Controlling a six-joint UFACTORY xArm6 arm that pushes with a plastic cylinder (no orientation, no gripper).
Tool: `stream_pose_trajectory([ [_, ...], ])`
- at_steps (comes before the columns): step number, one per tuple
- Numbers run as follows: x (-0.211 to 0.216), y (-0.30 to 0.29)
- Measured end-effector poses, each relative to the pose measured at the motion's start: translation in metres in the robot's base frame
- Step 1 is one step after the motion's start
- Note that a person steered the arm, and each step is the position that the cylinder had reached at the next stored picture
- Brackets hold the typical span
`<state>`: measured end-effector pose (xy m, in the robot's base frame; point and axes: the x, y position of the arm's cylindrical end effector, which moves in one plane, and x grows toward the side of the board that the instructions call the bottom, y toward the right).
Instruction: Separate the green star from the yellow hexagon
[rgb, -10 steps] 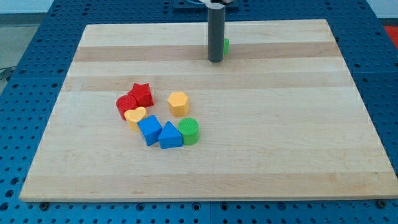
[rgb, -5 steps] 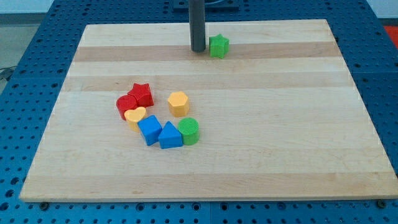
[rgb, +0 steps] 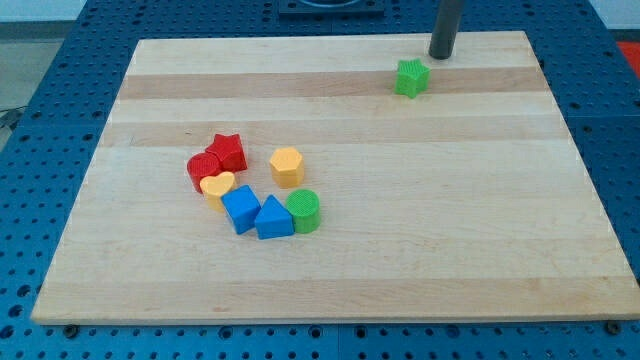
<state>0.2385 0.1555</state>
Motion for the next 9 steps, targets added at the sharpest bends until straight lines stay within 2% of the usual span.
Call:
stream_pose_trajectory([
  [1,-0.011,-0.047],
  [2,-0.007,-0.121],
  [3,0.056,-0.101],
  [4,0.072,-0.092],
  [5,0.060,-0.077],
  [6,0.029,-0.025],
  [7,0.025,-0.016],
  [8,0.025,-0.016],
  [9,0.029,-0.053],
])
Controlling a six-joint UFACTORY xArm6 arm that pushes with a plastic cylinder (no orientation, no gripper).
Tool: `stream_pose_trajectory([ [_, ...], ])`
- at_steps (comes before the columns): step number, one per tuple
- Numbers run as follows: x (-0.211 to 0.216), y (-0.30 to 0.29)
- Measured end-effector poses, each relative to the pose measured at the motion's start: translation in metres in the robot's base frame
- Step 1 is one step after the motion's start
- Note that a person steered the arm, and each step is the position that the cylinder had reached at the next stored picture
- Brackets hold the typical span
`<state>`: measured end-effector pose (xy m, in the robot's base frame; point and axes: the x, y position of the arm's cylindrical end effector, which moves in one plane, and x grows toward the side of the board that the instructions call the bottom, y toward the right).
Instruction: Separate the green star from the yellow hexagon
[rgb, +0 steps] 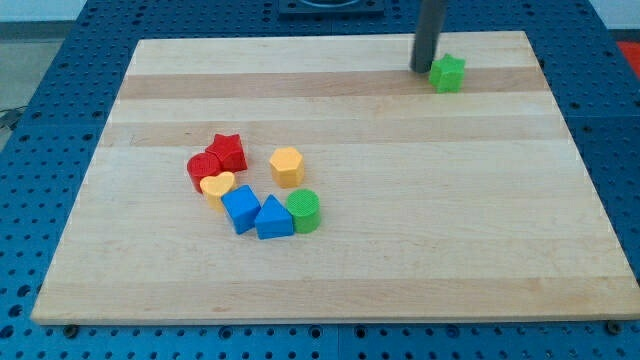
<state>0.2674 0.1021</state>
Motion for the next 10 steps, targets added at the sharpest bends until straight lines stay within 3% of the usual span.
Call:
stream_pose_trajectory([
  [1,0.032,-0.027],
  [3,0.059,-0.014],
  [6,-0.006,0.028],
  [8,-0.003,0.005],
  [9,0.030,-0.022],
  [10,0.049,-0.013],
])
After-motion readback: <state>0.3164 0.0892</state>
